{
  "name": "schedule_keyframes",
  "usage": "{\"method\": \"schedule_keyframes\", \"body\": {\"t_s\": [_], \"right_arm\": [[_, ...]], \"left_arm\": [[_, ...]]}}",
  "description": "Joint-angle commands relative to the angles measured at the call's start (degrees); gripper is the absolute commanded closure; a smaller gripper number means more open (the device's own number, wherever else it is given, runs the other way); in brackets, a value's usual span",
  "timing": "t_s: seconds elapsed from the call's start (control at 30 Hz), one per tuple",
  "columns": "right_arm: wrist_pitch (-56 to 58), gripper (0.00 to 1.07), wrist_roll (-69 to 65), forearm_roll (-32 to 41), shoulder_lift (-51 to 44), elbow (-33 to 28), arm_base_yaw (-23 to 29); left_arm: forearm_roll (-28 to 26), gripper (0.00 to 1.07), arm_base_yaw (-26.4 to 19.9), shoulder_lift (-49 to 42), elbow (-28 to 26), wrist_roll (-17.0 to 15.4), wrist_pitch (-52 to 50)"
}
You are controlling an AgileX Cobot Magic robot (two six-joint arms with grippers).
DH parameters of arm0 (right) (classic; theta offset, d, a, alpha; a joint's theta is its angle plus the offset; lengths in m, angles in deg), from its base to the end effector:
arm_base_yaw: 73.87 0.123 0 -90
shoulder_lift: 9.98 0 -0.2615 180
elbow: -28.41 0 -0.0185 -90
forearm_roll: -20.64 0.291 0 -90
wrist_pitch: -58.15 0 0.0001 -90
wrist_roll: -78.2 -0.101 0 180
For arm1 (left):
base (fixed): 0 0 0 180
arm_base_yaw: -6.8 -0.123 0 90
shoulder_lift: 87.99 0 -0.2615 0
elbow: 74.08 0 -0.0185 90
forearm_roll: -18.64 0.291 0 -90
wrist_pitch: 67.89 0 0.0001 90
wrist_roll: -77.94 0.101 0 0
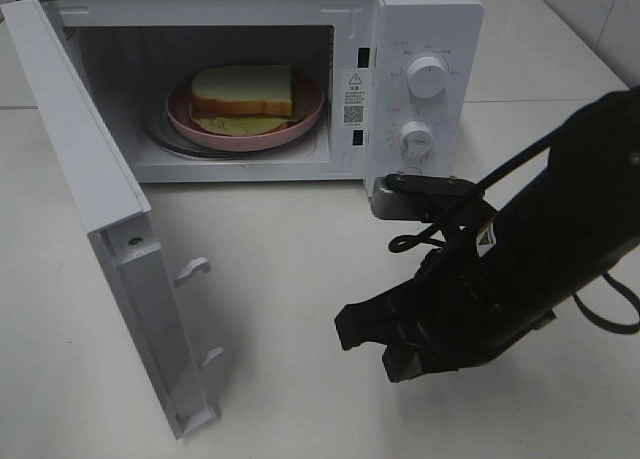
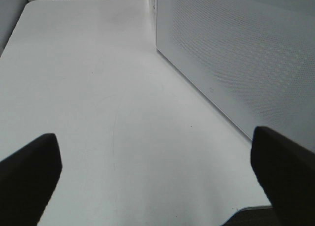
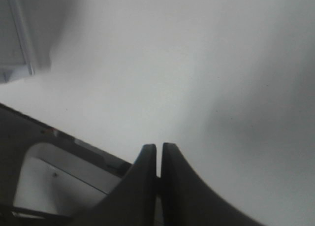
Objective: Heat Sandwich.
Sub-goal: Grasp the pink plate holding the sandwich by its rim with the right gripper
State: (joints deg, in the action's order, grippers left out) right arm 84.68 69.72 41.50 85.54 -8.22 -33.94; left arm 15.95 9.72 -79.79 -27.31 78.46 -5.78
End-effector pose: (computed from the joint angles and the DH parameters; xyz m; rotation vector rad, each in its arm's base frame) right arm 0.2135 0.1997 0.1098 -0.3596 2.8310 0.5093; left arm 0.0584 -0.0072 0.2965 0.0648 2.0425 -0.0823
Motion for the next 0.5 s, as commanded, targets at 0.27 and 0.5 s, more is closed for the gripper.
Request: {"method": "schedule_keyframes", "body": {"t_s": [0.27, 0.5], "right_arm": [[7.85, 0.99, 22.57, -2.58, -0.40, 7.05, 0.06], [8.82, 0.97, 39.65, -8.02, -0.40, 10.66, 0.06]], "left_arm": [[-0.34, 0.07, -0.11, -0.29, 0.11, 0.11, -0.80], [-0.34, 0.07, -0.11, -0.29, 0.11, 0.11, -0.80]]}}
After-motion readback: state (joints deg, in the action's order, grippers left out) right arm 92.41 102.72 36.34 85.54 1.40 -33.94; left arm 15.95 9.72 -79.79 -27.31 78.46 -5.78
